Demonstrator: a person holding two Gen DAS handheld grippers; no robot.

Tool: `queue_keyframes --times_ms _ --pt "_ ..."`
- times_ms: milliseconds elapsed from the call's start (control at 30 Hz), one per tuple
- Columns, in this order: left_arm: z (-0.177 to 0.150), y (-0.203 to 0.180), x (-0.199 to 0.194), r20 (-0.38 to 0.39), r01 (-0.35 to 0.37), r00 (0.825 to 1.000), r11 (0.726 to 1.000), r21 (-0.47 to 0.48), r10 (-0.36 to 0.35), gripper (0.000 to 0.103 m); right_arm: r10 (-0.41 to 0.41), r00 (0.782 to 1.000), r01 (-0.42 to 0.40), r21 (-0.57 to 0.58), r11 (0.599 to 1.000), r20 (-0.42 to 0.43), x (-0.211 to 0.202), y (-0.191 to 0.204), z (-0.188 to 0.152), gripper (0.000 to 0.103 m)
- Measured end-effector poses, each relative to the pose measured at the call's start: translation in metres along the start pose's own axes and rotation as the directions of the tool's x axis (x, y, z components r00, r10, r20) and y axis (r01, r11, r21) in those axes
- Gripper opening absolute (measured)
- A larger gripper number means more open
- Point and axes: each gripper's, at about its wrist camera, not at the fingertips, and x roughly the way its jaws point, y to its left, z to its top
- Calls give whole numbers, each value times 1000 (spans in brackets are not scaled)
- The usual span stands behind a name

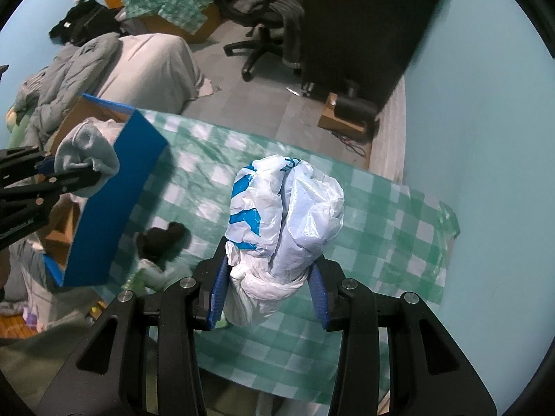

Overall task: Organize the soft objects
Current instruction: 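Carry both socks over the cardboard box with both tools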

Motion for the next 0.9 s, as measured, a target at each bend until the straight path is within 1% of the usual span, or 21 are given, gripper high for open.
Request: queue_keyframes --times_ms 267,633,800,900 --pt "-20 28 -25 20 4 1000 996 -87 -2 22 31 999 -30 -67 997 16 -7 36 14 40" --pt "-46 78 -45 29 -45 998 982 -184 51 22 76 997 -72 -162 984 19 -2 92 35 40" --pt "-58 104 -50 18 -73 997 970 -231 79 22 102 995 -97 -201 975 13 3 116 46 40" --pt "-66 120 -53 18 -77 996 962 -263 84 22 116 993 -111 -231 967 8 8 133 52 40"
